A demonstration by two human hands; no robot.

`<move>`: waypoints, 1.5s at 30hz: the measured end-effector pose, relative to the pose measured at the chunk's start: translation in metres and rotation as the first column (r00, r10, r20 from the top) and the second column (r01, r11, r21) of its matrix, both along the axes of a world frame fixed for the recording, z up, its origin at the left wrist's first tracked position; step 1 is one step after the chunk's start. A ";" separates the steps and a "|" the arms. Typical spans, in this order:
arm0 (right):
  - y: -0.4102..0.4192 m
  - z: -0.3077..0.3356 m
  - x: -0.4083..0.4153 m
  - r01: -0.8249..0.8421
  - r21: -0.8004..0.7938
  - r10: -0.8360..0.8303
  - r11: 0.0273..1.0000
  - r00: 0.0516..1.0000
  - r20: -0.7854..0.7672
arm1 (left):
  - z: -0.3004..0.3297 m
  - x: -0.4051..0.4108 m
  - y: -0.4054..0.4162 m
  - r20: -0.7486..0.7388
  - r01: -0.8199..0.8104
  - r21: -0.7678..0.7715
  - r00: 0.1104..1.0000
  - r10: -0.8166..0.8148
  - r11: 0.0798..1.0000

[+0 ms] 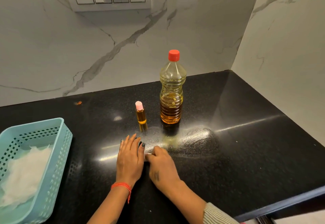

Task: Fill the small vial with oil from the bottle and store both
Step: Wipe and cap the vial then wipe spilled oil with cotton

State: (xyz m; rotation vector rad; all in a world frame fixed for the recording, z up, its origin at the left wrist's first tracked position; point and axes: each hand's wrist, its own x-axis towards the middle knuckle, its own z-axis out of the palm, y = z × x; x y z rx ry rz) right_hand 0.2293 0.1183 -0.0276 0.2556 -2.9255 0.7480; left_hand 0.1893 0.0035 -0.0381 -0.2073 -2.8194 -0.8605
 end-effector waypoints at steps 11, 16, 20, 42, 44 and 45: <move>0.140 -0.007 0.030 0.487 -0.039 -0.487 0.872 0.860 -0.153 | -0.003 0.000 -0.002 0.001 0.033 -0.015 0.999 -0.033 0.999; 0.144 -0.008 0.046 0.586 -0.058 -0.588 0.809 0.798 -0.134 | -0.002 0.001 -0.002 0.003 0.042 0.020 0.999 -0.042 0.999; 0.103 -0.008 0.052 0.551 -0.117 -0.561 0.827 0.821 -0.102 | -0.001 0.001 -0.002 0.013 0.047 0.055 0.999 -0.048 0.997; 0.071 -0.009 0.054 0.371 -0.048 -0.374 0.927 0.923 -0.090 | 0.005 0.007 -0.009 -0.010 0.067 0.193 0.998 -0.066 0.979; 0.095 -0.008 0.059 0.441 -0.063 -0.446 0.895 0.889 -0.105 | 0.006 0.007 -0.008 -0.002 0.070 0.178 0.998 -0.070 0.982; 0.104 -0.007 0.061 0.468 -0.074 -0.474 0.880 0.873 -0.115 | 0.006 0.008 -0.007 0.000 0.070 0.170 0.997 -0.071 0.983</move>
